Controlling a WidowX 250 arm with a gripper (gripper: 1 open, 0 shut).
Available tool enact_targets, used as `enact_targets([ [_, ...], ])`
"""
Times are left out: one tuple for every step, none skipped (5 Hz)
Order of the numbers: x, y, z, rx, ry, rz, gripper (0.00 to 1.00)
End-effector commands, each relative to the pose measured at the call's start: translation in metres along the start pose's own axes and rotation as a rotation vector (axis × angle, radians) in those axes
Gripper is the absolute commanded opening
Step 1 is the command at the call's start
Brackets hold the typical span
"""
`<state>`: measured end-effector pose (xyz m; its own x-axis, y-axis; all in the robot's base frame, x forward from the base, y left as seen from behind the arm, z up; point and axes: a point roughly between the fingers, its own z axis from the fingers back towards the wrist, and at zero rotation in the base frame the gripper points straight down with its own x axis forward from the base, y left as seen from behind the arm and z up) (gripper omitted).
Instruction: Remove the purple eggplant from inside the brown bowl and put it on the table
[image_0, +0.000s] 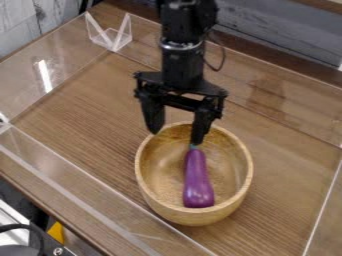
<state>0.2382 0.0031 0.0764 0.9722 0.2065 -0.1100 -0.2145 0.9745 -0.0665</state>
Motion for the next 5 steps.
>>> enact_targets([
  [-0.015, -0.005, 0.002, -0.026, -0.085, 0.061, 1.0],
  [-0.028, -0.011, -0.012, -0.049, -0.111, 0.115, 1.0],
  [-0.023, -0.02, -0.029, -0.066, -0.133, 0.128, 1.0],
  [-0.017, -0.029, -0.039, -0.071, -0.14, 0.119, 1.0],
  [-0.016, -0.043, -0.038, -0.071, -0.148, 0.168, 1.0],
])
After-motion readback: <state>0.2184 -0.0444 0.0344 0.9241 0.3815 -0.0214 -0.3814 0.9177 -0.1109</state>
